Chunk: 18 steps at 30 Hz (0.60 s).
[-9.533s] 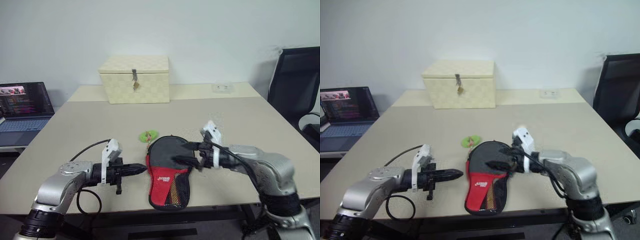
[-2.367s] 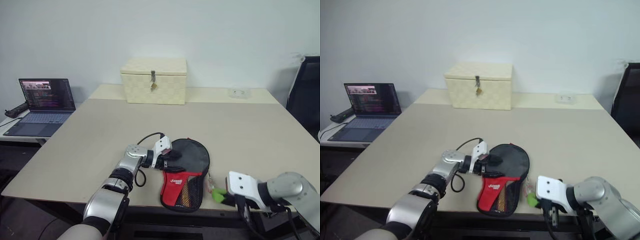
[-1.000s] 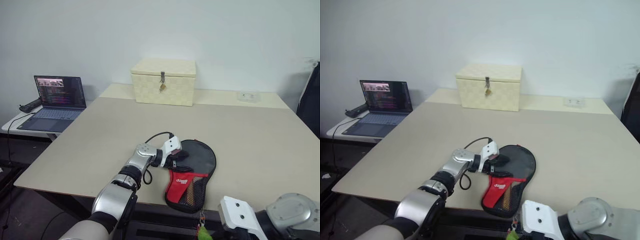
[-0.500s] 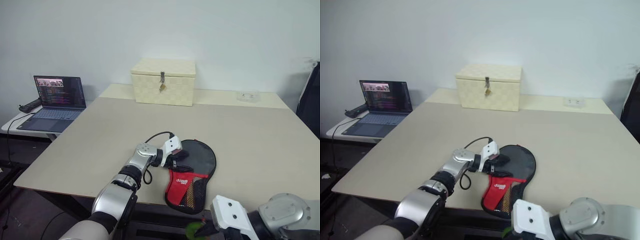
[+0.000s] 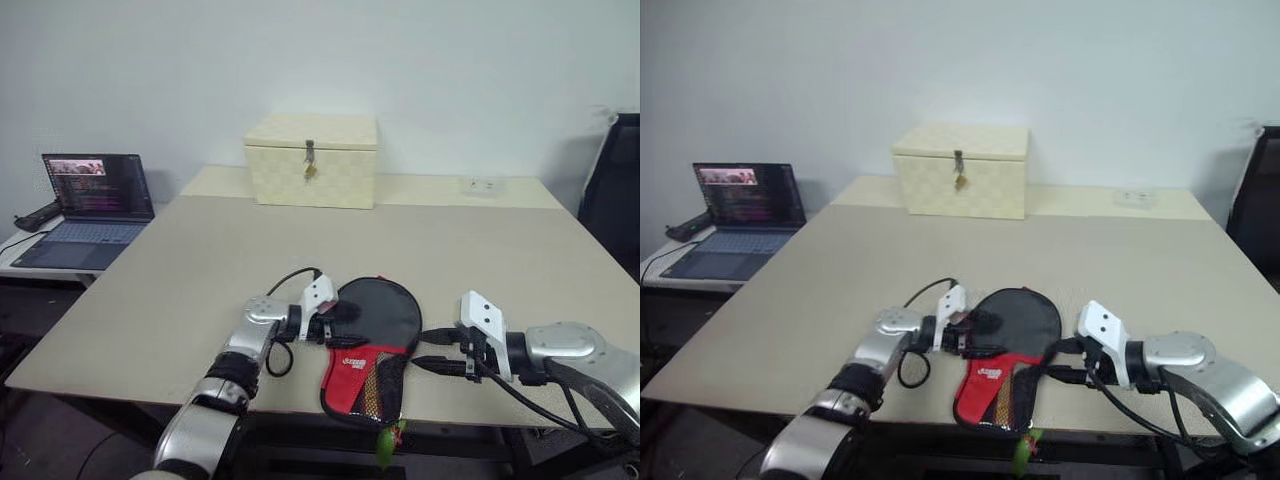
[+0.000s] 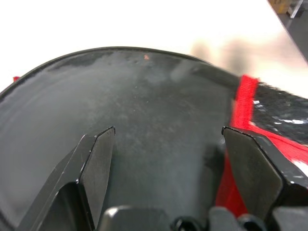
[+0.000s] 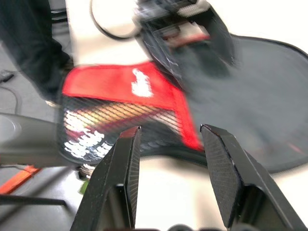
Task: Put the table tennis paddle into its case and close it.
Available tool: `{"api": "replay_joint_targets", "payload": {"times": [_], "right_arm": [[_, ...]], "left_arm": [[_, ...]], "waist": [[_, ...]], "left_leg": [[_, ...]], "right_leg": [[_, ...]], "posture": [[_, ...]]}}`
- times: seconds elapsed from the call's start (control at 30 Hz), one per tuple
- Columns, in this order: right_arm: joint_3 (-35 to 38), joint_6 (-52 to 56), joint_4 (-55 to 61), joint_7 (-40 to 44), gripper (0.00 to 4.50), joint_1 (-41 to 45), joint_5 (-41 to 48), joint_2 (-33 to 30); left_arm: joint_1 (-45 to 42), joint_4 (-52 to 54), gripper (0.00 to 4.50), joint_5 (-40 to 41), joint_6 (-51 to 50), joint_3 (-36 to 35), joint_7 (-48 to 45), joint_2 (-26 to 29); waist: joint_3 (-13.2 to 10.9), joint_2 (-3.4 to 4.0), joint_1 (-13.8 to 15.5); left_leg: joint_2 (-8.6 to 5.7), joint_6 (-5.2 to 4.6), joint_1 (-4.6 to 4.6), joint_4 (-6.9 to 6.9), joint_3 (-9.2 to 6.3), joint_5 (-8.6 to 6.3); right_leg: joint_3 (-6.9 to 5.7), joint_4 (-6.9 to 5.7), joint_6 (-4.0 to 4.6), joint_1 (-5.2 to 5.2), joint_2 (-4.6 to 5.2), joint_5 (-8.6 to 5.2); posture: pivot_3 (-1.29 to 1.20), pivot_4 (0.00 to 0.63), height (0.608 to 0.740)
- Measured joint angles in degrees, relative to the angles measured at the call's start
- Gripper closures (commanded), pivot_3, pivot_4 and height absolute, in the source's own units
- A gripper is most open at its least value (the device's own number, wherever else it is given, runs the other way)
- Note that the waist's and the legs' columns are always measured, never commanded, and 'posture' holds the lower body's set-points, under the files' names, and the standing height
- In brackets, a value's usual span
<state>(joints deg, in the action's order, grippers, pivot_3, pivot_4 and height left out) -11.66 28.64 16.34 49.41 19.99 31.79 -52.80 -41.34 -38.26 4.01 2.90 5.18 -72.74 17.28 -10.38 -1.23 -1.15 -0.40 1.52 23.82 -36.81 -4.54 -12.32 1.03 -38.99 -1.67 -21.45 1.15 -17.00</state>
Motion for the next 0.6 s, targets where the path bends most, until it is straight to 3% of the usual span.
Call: {"api": "replay_joint_targets", "payload": {"times": [0.13, 0.3, 0.4, 0.6], "right_arm": [[0.8, -6.0, -11.7, 2.1, 2.37, 5.1, -5.0, 5.0], [1.7, -14.9, -29.7, 3.5, 2.37, 14.0, -11.6, 10.3], [2.2, -19.5, -39.6, 5.1, 2.37, 18.8, -14.9, 11.3], [3.9, -22.4, -46.0, 7.0, 2.37, 21.6, -17.5, 11.3]], "left_arm": [[6.2, 13.7, 0.59, 4.5, -9.3, -3.2, 1.9, 5.8], [8.9, 21.8, 0.59, 8.8, -15.7, -10.0, 6.8, 12.8], [12.8, 28.5, 0.59, 10.9, -19.0, -11.9, 9.9, 13.5], [23.5, 37.0, 0.59, 13.7, -23.4, -13.2, 12.8, 15.8]], "waist": [[-0.2, 0.11, -0.8], [-0.3, 0.25, -0.7], [-0.3, 0.27, -0.3], [-0.4, 0.30, -0.4]], "left_leg": [[0.07, 0.01, -0.06, -0.02, -0.06, 0.02], [0.02, 0.01, -0.10, 0.00, 0.01, 0.02], [-0.03, 0.01, -0.01, 0.03, 0.04, 0.01], [0.07, 0.01, -0.01, 0.11, 0.07, 0.01]], "right_leg": [[-0.02, -0.06, 0.04, 0.03, 0.00, 0.02], [0.00, -0.04, 0.05, 0.03, 0.00, 0.03], [0.01, 0.04, 0.04, -0.01, 0.10, 0.03], [0.10, 0.01, 0.09, -0.09, 0.21, 0.02]], "posture": [[0.00, 0.150, 0.740], [0.00, 0.150, 0.740], [0.00, 0.150, 0.740], [0.00, 0.150, 0.740]]}}
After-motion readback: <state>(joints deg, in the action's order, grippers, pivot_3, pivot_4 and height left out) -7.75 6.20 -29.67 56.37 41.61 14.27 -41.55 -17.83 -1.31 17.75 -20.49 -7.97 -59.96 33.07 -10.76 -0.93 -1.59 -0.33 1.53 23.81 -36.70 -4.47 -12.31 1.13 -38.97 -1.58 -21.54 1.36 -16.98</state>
